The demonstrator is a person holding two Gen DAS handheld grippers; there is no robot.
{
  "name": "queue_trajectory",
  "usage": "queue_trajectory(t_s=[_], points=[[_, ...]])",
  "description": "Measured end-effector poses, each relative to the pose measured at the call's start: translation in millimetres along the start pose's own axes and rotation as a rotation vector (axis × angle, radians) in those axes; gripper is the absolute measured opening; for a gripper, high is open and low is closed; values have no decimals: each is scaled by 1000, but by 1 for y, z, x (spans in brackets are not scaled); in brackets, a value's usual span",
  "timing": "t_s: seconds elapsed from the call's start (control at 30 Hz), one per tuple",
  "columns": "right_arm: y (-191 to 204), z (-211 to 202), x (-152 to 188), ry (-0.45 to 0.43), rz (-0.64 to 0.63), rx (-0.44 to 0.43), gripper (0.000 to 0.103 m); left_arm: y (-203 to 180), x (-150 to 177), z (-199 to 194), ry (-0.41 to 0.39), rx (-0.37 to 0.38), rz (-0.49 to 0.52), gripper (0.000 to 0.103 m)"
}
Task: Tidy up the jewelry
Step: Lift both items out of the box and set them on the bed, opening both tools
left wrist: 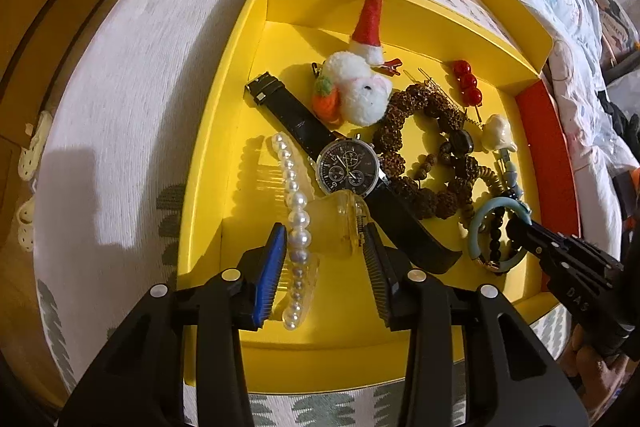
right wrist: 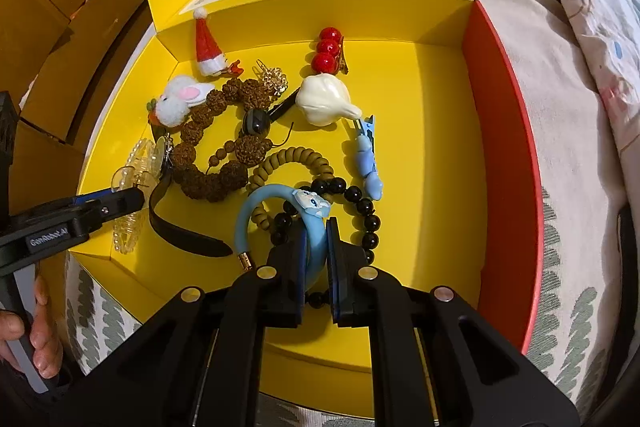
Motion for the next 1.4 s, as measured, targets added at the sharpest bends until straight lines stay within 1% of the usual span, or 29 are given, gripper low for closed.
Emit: queue_trajectory(t_s=[0.13,0.23,0.5,0.7,0.9,1.07,1.13,1.27,1.33,1.4], points=[[-1,-3,0,-7,3,6,10,-2,-1,1,-14,-12,4,40],[-2,-7,0,-15,10,3,10,-1,-2,0,-19,-7,2,40],[-5,-24,-3,-57,33,-45,9,4,-4,-6,-34,26,-10,39],[-6,-40,-4,-85,47,-94,9,2,-6,-16,-64,47,-7,39],[-13,-65,2,-118,66,-110,9,-4,-3,-37,-107,71,1,39],[-29,-94,20,-142,92,-105,9,-10,16,-67,-147,108,29,39],[-36,-109,31,-159,109,-101,9,-14,31,-78,-153,123,47,39],[-47,-124,58,-151,131,-90,9,-22,62,-86,-131,140,79,39],[-50,-128,76,-141,144,-86,9,-24,73,-85,-122,131,93,39],[-49,-124,93,-112,140,-81,9,-25,84,-82,-112,116,102,39]])
Point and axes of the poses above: each gripper's, at about its wrist camera, not at the fingertips, and z roughly the way its jaws point, y to its left, x to its underside, the point moved 4 cm from there along z, roughly the way its jaws point, and after that the axes turned 6 degrees about -z, right-handed, at the moved point
